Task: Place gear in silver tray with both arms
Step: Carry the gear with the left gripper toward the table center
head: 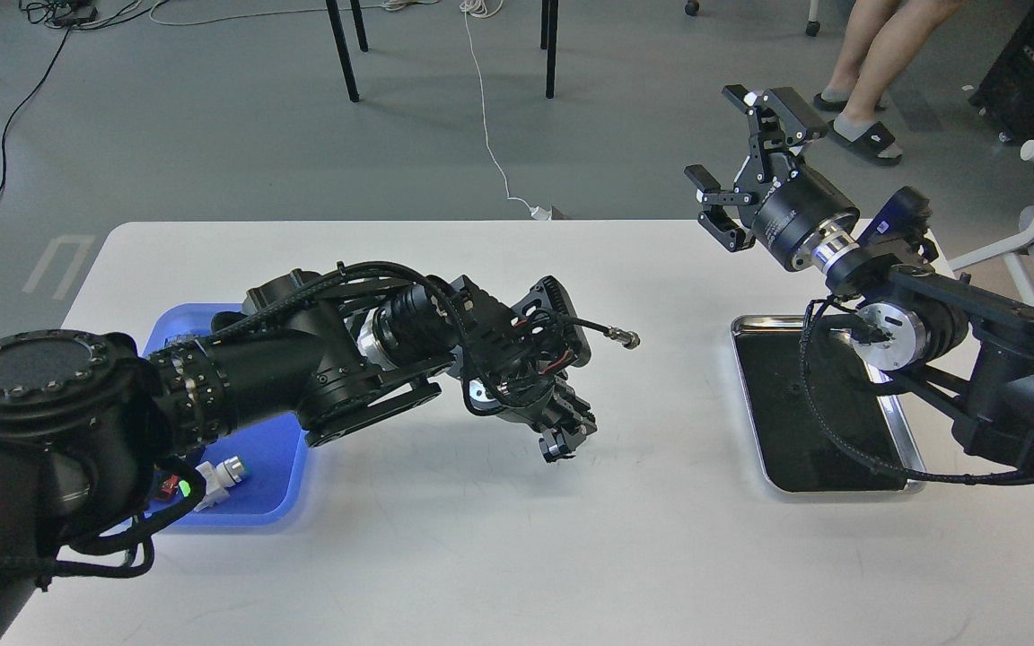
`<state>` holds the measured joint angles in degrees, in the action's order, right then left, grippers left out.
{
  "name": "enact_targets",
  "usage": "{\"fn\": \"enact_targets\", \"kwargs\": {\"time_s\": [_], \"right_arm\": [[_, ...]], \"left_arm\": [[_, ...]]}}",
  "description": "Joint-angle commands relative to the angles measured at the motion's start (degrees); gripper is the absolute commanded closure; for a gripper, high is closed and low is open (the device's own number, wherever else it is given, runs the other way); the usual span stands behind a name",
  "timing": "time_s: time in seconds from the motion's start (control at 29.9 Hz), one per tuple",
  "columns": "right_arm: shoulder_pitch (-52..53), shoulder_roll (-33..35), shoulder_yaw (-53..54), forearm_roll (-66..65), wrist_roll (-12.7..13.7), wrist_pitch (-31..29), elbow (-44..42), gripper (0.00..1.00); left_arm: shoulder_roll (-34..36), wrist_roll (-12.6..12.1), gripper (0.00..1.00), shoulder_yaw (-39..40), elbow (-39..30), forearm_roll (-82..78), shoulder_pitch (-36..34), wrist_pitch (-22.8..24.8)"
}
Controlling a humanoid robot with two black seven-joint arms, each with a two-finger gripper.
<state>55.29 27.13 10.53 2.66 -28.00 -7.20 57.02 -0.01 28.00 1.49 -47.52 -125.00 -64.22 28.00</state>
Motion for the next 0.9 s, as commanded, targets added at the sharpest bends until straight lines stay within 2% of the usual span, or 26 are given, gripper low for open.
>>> {"fn": "enact_targets", "kwargs": {"time_s": [0.0,0.23,0.54,0.64,0.87], "right_arm": [[-0.36,0.03,-0.15,-0.02,0.00,0.00,0.02,0.03],[-0.62,0.29,-0.15,-0.02,0.00,0.00,0.02,0.03],[-1.06,0.82,-0.07,0.06,0.00,0.00,0.02,0.03],[-1.06,0.91,-0.07,0.07,0.00,0.00,0.02,0.03],[-1.24,1.26,-0.07,-0.02,0.00,0.00,0.11,0.03]], "left_arm": [[0.01,0.00,0.83,-0.17,1.20,0.00,0.15,0.00],[0.01,0.00,0.82,-0.17,1.82,0.00,0.68,0.00],[0.01,0.00,0.76,-0.17,1.82,0.00,0.86,0.00],[0.01,0.00,0.68,-0.17,1.82,0.00,0.77,0.00],[0.01,0.00,0.37,-0.08,1.73,0.00,0.86,-0.14]]}}
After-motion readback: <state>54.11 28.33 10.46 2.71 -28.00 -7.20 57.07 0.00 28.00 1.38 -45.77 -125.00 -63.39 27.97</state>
